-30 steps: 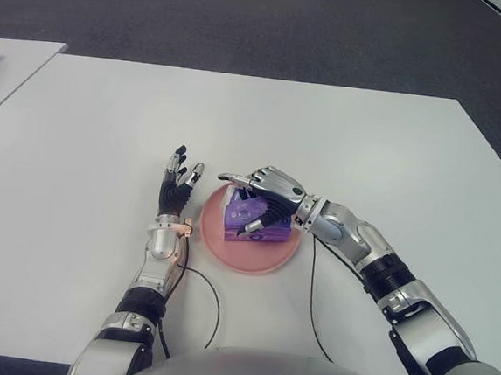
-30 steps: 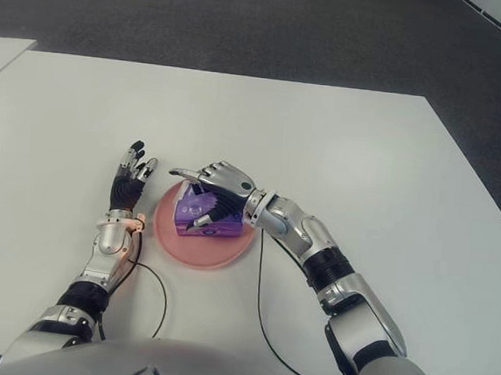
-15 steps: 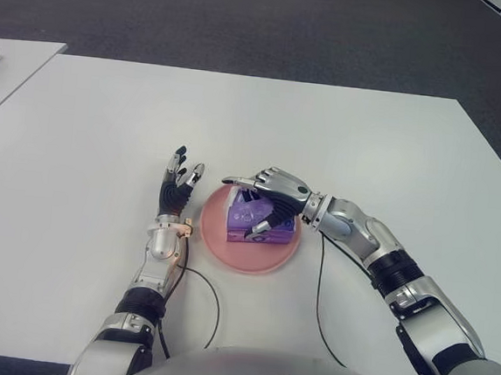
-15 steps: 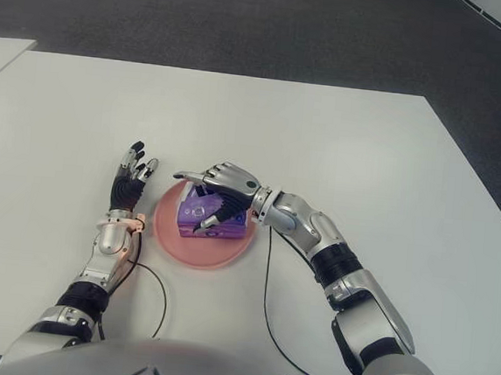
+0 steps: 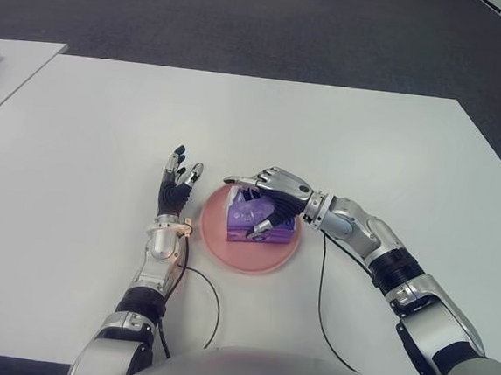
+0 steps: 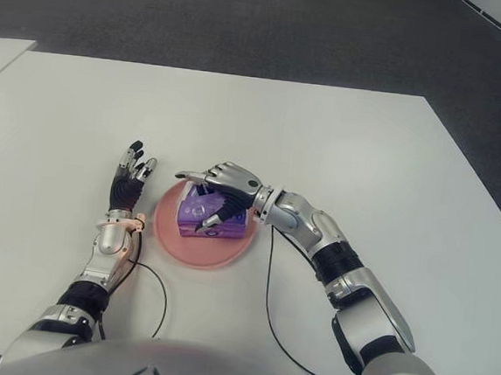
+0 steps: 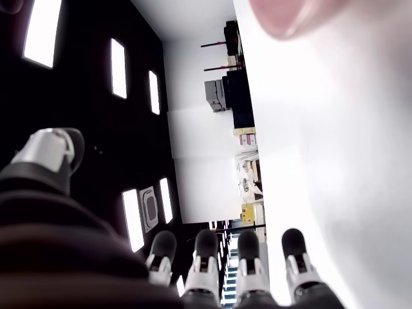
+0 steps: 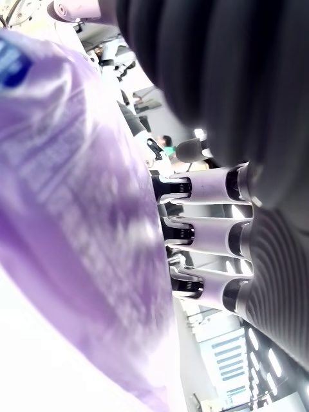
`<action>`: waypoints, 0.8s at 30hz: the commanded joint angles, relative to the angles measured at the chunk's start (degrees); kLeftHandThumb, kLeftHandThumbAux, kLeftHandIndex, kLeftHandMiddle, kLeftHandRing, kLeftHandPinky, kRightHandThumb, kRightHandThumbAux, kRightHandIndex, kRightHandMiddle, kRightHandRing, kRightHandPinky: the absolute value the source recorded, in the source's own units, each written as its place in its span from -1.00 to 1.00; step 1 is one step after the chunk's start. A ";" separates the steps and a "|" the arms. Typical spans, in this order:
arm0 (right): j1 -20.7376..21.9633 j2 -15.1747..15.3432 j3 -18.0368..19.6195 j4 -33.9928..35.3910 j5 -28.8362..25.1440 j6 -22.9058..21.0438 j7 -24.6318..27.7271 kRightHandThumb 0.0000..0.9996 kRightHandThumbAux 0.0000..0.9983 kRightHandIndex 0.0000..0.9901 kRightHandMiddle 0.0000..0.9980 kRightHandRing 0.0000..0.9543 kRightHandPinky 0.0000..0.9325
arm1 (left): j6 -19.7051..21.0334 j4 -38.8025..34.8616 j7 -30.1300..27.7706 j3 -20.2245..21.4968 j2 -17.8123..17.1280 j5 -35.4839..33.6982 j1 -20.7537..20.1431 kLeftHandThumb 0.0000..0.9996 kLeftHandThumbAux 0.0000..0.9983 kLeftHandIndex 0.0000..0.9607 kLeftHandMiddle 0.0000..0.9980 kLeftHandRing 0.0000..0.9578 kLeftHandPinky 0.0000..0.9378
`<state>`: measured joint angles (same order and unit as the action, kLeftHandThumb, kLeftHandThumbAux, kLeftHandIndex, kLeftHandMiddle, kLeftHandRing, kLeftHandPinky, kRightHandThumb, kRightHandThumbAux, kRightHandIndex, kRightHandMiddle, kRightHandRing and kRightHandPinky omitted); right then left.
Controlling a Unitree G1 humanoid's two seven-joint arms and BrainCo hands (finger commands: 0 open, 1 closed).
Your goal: Put the tissue paper into the plate.
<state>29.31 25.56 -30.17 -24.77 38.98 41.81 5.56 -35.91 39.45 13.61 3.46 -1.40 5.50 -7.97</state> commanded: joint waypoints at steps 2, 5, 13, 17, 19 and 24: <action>-1.15 2.01 2.81 2.54 -2.51 -3.04 3.65 -1.00 -0.07 -1.00 -1.00 -1.00 -1.00 | -0.82 2.57 -0.39 -0.04 0.12 0.10 1.51 -1.00 -0.08 -1.00 -1.00 -1.00 -1.00; -1.16 0.99 6.16 2.99 -8.42 -4.42 4.95 -1.00 -0.06 -1.00 -1.00 -1.00 -1.00 | -0.79 2.42 -0.51 -0.07 0.16 -0.03 1.54 -1.00 -0.08 -1.00 -1.00 -1.00 -1.00; -1.82 -1.91 11.02 2.87 -16.49 -8.80 6.42 -1.00 0.01 -1.00 -1.00 -1.00 -1.00 | -0.37 2.11 0.16 -0.20 0.17 0.37 1.64 -1.00 -0.09 -1.00 -1.00 -1.00 -1.00; -3.71 -3.50 14.42 3.49 -22.75 -11.71 7.49 -0.96 0.11 -1.00 -1.00 -1.00 -1.00 | -0.65 2.38 0.50 -0.25 0.10 0.71 1.69 -1.00 -0.10 -1.00 -1.00 -1.00 -1.00; -4.07 -3.72 15.54 4.29 -24.05 -12.90 7.79 -0.92 0.15 -1.00 -1.00 -1.00 -0.99 | -0.77 2.41 0.48 -0.21 0.10 0.69 1.71 -1.00 -0.10 -1.00 -1.00 -1.00 -1.00; -5.24 -6.42 20.03 5.86 -28.28 -15.72 5.43 -0.86 0.22 -1.00 -1.00 -1.00 -1.00 | -1.51 2.96 0.37 0.06 0.21 0.29 1.56 -1.00 -0.09 -1.00 -1.00 -1.00 -1.00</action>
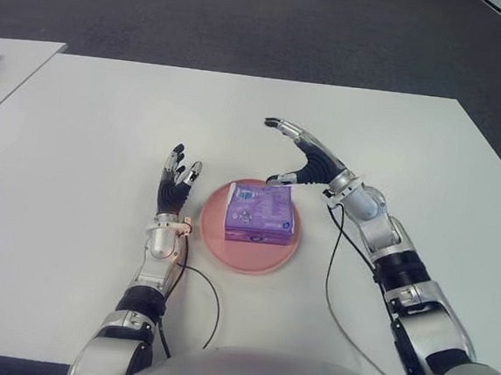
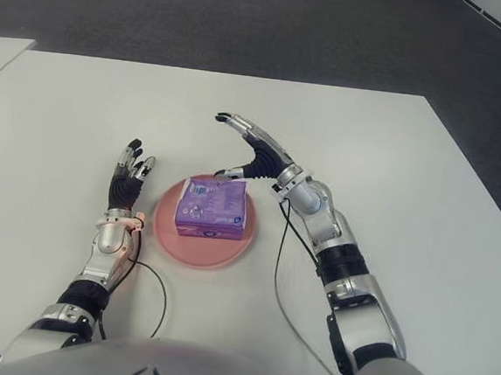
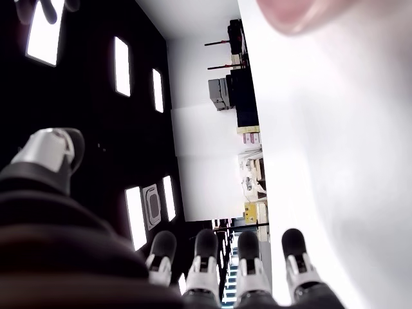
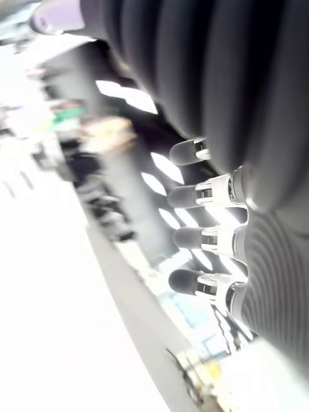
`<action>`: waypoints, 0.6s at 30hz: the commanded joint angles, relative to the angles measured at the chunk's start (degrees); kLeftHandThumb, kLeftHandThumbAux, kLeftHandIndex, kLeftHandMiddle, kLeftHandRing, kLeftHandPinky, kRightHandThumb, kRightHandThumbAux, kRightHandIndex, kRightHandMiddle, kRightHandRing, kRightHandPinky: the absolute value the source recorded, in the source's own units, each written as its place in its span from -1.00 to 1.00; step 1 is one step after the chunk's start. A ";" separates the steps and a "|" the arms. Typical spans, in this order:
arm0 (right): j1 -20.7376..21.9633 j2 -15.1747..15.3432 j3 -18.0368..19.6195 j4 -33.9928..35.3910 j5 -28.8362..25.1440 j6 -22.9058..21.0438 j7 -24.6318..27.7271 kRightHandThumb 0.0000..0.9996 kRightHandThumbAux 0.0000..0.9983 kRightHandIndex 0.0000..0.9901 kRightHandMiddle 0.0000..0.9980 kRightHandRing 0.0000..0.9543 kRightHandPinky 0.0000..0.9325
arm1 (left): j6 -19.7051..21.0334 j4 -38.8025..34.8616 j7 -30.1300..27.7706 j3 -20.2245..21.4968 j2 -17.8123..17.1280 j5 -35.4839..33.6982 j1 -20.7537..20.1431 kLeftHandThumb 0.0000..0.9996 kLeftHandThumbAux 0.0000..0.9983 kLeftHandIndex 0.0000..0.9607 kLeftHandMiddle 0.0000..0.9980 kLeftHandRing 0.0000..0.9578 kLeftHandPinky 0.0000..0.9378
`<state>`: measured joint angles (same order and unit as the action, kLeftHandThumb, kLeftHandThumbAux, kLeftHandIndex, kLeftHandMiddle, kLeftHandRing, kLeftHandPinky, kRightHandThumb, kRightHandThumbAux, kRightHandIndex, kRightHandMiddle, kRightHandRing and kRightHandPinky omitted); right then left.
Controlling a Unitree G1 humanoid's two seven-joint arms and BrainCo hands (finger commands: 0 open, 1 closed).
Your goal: Put the tissue paper into the plate.
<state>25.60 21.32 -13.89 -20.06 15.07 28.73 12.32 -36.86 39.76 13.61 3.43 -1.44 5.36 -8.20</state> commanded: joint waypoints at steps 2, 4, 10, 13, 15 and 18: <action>-1.78 -3.49 5.83 1.15 -6.67 -2.88 -2.22 -0.85 0.22 -1.00 -1.00 -1.00 -1.00 | -0.72 2.82 0.31 0.17 0.30 0.29 1.77 -1.00 -0.09 -1.00 -1.00 -1.00 -1.00; -1.94 -4.61 7.41 0.87 -8.09 -2.83 -3.17 -0.85 0.23 -0.99 -1.00 -1.00 -1.00 | -0.79 2.84 0.26 0.21 0.30 0.23 1.84 -1.00 -0.08 -1.00 -1.00 -1.00 -1.00; -1.11 -7.50 12.58 -6.48 -11.47 -1.04 -7.24 -0.85 0.29 -0.95 -0.96 -1.00 -1.00 | 0.24 1.61 0.19 -0.12 0.21 0.62 2.57 -1.00 -0.09 -1.00 -1.00 -1.00 -1.00; -1.04 -9.10 14.31 -8.53 -12.81 -0.88 -8.55 -0.86 0.34 -0.92 -0.93 -0.96 -0.87 | 0.94 0.89 0.21 -0.23 0.16 0.77 2.99 -1.00 -0.10 -1.00 -1.00 -1.00 -1.00; -1.75 -10.68 15.55 -7.50 -14.82 -2.07 -8.99 -0.86 0.35 -0.90 -0.91 -0.93 -0.82 | 1.21 0.56 0.19 -0.26 0.06 0.84 3.21 -1.00 -0.10 -1.00 -1.00 -1.00 -1.00; -3.12 -11.97 16.70 -6.21 -16.80 -2.80 -8.79 -0.89 0.39 -0.87 -0.85 -0.86 -0.76 | 1.36 0.23 0.11 -0.25 -0.03 0.86 3.40 -1.00 -0.11 -1.00 -1.00 -1.00 -1.00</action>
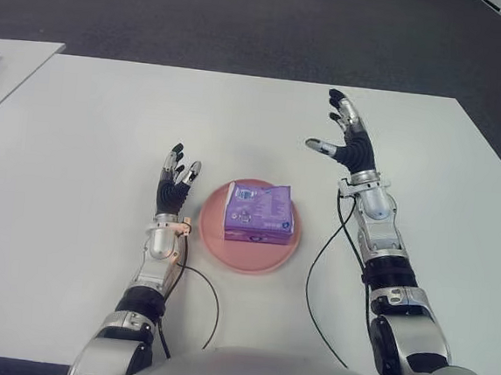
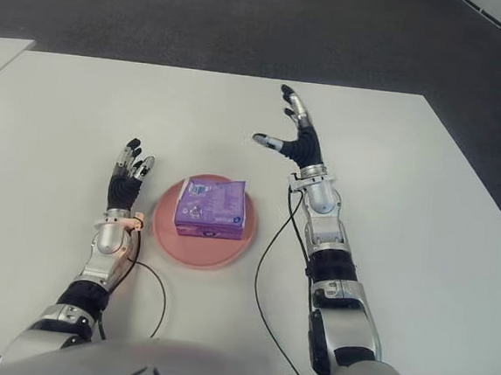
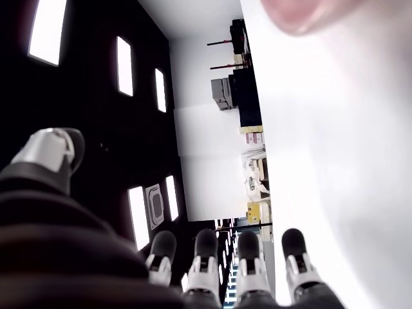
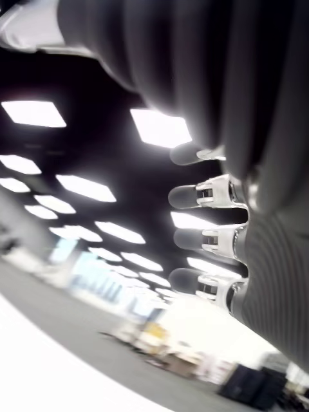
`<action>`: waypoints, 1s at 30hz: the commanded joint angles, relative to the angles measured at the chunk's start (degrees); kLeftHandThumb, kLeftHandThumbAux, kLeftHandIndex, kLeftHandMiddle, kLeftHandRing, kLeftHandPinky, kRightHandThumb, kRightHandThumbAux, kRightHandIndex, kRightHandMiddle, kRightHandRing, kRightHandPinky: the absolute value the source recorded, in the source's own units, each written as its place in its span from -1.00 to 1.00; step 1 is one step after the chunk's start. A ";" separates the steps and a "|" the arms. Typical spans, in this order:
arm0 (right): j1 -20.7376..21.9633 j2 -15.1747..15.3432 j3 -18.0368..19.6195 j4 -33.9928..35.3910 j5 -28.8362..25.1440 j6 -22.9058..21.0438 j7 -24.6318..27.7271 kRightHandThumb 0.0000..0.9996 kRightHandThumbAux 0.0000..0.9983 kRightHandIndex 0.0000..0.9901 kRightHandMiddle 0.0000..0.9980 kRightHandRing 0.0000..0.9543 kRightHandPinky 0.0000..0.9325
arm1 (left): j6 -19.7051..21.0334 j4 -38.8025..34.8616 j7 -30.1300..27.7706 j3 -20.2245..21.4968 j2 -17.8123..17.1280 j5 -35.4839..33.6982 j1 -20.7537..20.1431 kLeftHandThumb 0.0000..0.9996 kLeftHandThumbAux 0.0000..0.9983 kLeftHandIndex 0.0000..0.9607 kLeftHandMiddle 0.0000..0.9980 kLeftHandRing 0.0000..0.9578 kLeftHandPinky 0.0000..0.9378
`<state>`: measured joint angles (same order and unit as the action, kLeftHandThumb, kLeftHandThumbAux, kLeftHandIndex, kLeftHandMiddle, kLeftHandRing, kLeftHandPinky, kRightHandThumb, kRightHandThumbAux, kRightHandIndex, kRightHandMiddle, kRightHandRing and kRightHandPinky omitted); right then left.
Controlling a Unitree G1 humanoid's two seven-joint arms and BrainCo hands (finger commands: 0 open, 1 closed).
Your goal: Put the tissue paper into the plate.
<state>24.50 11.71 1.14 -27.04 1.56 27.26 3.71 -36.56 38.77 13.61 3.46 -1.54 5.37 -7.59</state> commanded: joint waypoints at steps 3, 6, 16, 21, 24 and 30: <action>-3.16 -2.84 2.08 1.81 -3.95 -1.50 0.16 -0.91 0.42 -0.85 -0.83 -0.82 -0.75 | 1.03 0.97 -0.11 -0.27 -0.04 0.79 3.00 -1.00 -0.12 -1.00 -1.00 -1.00 -1.00; -3.53 -3.09 2.23 2.57 -3.89 -1.85 0.30 -0.92 0.42 -0.84 -0.82 -0.82 -0.75 | 1.04 0.56 -0.31 -0.29 -0.15 0.76 3.25 -1.00 -0.12 -1.00 -1.00 -1.00 -1.00; -4.41 -3.76 2.23 4.44 -3.33 -2.78 0.23 -0.93 0.43 -0.84 -0.81 -0.81 -0.75 | 1.19 0.12 -0.50 -0.34 -0.64 1.00 3.81 -1.00 -0.13 -1.00 -1.00 -1.00 -1.00; -4.67 -4.02 2.18 5.02 -3.09 -3.09 0.13 -0.93 0.43 -0.84 -0.81 -0.81 -0.75 | 1.32 -0.53 -0.51 -0.48 -1.06 1.38 4.09 -1.00 -0.14 -1.00 -1.00 -1.00 -1.00; -4.78 -4.16 2.16 5.35 -2.96 -3.29 0.08 -0.93 0.43 -0.84 -0.81 -0.81 -0.75 | 1.70 -0.86 -0.81 -0.47 -1.17 1.16 4.22 -1.00 -0.14 -1.00 -1.00 -1.00 -1.00; -4.96 -4.35 2.12 5.75 -2.78 -3.49 0.02 -0.93 0.43 -0.84 -0.81 -0.81 -0.75 | 1.89 -0.83 -1.42 -0.43 -1.38 0.75 4.14 -1.00 -0.16 -1.00 -1.00 -1.00 -1.00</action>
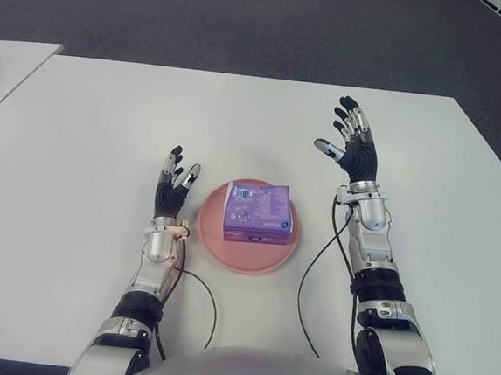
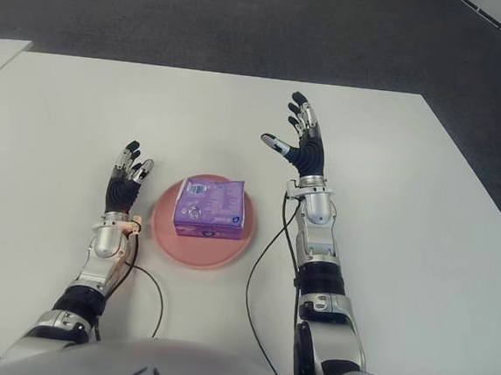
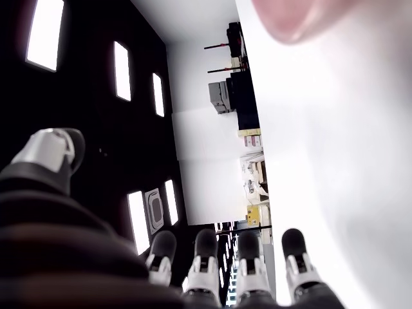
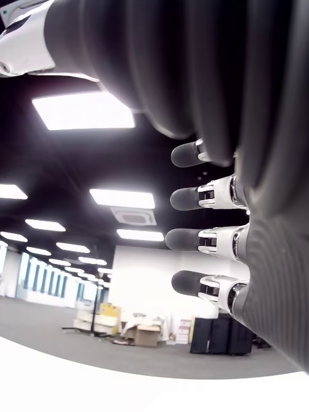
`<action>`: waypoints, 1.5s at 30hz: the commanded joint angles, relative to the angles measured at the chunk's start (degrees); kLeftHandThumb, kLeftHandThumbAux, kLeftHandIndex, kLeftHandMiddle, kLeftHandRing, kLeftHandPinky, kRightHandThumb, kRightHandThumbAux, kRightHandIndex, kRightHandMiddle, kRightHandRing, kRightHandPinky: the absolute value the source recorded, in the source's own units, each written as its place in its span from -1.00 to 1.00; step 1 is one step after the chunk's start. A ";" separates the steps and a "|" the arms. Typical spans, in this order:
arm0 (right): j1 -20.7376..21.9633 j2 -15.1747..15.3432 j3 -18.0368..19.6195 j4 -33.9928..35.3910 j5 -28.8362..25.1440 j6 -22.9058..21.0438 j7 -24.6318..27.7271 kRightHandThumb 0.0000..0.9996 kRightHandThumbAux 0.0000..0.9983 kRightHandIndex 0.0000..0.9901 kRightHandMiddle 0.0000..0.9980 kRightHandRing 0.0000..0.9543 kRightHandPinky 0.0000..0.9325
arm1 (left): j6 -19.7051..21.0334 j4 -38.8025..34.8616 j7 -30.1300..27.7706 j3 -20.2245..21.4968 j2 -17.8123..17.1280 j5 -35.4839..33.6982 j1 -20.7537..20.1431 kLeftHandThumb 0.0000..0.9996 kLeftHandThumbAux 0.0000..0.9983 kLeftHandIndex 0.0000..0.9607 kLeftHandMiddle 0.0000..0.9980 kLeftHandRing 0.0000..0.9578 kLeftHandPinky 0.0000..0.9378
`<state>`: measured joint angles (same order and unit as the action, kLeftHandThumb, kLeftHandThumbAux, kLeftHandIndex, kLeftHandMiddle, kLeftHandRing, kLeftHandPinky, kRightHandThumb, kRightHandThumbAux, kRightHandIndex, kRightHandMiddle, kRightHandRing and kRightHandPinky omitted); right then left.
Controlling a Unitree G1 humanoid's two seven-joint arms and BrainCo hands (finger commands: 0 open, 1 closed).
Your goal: Put the tissue paper into the plate.
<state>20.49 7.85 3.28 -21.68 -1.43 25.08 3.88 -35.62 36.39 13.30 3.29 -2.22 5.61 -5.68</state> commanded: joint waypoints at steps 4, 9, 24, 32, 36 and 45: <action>-1.04 -0.64 -0.08 0.72 0.36 -1.50 -0.26 -0.93 0.43 -0.84 -0.81 -0.81 -0.75 | 0.72 1.41 -1.80 -0.16 -0.93 0.12 2.22 -1.00 -0.17 -1.00 -1.00 -1.00 -1.00; -1.15 -0.87 -0.17 1.06 0.59 -1.72 -0.40 -0.93 0.43 -0.84 -0.81 -0.81 -0.75 | 0.45 1.33 -2.69 0.04 -1.22 -0.28 2.27 -1.00 -0.18 -1.00 -1.00 -1.00 -1.00; -1.19 -1.38 -0.35 1.44 1.13 -2.04 -0.75 -0.93 0.43 -0.84 -0.81 -0.81 -0.75 | 0.26 1.68 -4.06 0.33 -1.62 -0.90 1.98 -1.00 -0.19 -1.00 -1.00 -1.00 -1.00; -1.14 -1.50 -0.35 1.48 1.28 -2.15 -0.82 -0.93 0.43 -0.84 -0.81 -0.81 -0.75 | -0.02 1.50 -4.18 0.25 -1.56 -1.16 1.85 -1.00 -0.17 -1.00 -1.00 -1.00 -1.00; -1.08 -1.56 -0.39 1.49 1.35 -2.23 -0.89 -0.93 0.43 -0.84 -0.81 -0.81 -0.75 | -0.04 1.42 -4.20 0.24 -1.69 -1.10 1.89 -1.00 -0.17 -1.00 -1.00 -1.00 -1.00; -0.94 -1.62 -0.45 1.44 1.43 -2.31 -1.00 -0.93 0.43 -0.84 -0.81 -0.81 -0.75 | -0.02 1.05 -4.10 0.08 -1.96 -0.66 2.08 -1.00 -0.16 -1.00 -1.00 -1.00 -1.00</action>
<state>20.29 6.68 3.13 -20.15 -0.35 23.97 2.98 -35.82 36.38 10.03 3.47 -3.71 4.53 -5.53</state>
